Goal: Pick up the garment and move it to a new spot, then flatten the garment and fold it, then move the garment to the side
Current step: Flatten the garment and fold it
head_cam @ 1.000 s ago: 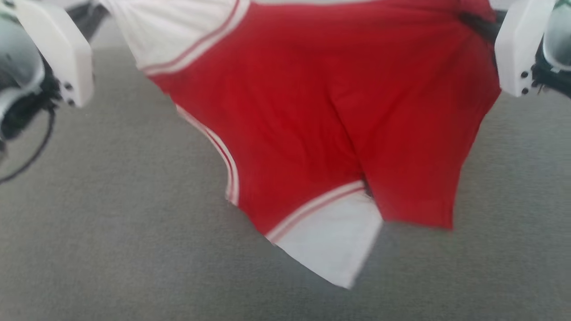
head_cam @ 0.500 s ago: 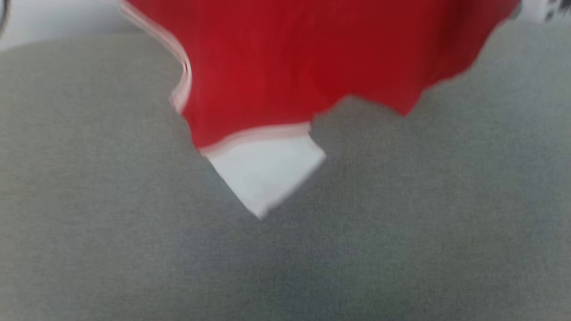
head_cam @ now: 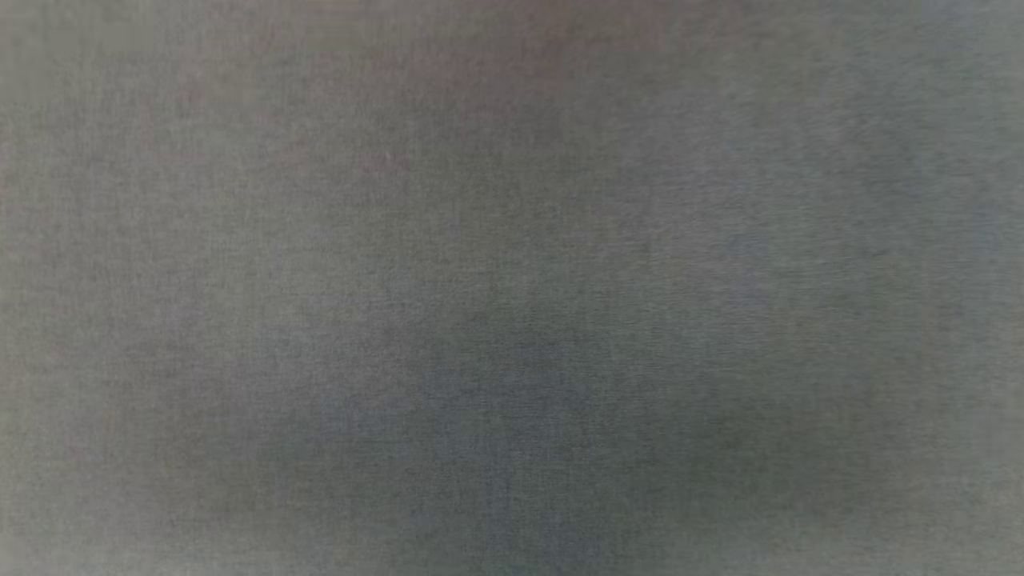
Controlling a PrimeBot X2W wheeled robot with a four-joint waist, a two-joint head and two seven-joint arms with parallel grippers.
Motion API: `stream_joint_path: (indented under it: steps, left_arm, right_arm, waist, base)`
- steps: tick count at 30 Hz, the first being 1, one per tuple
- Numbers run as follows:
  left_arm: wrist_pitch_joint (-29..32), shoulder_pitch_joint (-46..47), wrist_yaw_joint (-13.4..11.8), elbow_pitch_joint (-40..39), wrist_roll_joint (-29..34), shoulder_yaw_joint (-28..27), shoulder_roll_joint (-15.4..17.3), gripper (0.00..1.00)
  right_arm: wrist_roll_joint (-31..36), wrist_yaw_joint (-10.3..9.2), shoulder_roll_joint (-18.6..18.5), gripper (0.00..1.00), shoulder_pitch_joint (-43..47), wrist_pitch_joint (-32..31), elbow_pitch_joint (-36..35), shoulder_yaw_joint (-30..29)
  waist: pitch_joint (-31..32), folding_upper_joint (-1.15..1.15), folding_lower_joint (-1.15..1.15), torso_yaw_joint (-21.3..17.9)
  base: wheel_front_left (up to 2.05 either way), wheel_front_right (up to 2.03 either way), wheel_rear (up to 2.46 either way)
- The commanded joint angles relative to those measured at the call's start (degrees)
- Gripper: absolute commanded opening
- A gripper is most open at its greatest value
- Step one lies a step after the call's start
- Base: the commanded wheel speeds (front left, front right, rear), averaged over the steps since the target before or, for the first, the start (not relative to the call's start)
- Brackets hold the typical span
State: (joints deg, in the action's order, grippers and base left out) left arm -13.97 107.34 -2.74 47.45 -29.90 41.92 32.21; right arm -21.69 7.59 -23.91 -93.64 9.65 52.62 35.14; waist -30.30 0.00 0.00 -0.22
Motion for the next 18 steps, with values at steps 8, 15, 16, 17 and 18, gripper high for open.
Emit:
stream_joint_path:
  steps: [8,15,16,17,18]
  left_arm:
    - [-0.61,-10.04,8.44,5.35,-1.67,1.98,-2.48,0.0]
    - [10.92,-27.24,10.19,2.95,-12.04,8.2,-2.58,0.0]
    - [12.57,-29.98,10.2,1.14,-14.01,9.0,-1.81,0.0]
    - [14.21,-32.48,10.17,-0.61,-15.95,9.68,-0.72,0.0]
    - [15.9,-35.17,10.18,-2.22,-17.57,10.38,0.44,0.0]
  right_arm:
    - [2.44,-0.17,3.96,0.0,7.34,-0.51,8.93,1.26]
    - [-4.43,-0.17,3.61,0.0,19.0,-4.16,7.03,7.35]
    - [-6.18,-0.17,2.96,0.0,20.75,-4.63,6.16,7.98]
    - [-7.42,-0.17,2.39,0.0,22.43,-5.04,5.12,8.8]
    - [-8.95,-0.17,1.78,0.0,24.33,-5.68,3.95,9.72]
  waist:
    - [0.82,0.0,0.0,3.28]
    - [6.4,0.0,0.0,4.24]
    - [7.23,0.0,0.0,4.45]
    - [7.98,0.0,0.0,4.54]
    - [8.73,0.0,0.0,4.7]
  base:
    - [0.0,0.0,0.0]
    - [0.0,0.0,0.0]
    - [0.0,0.0,0.0]
    - [0.0,0.0,0.0]
    - [0.0,0.0,0.0]
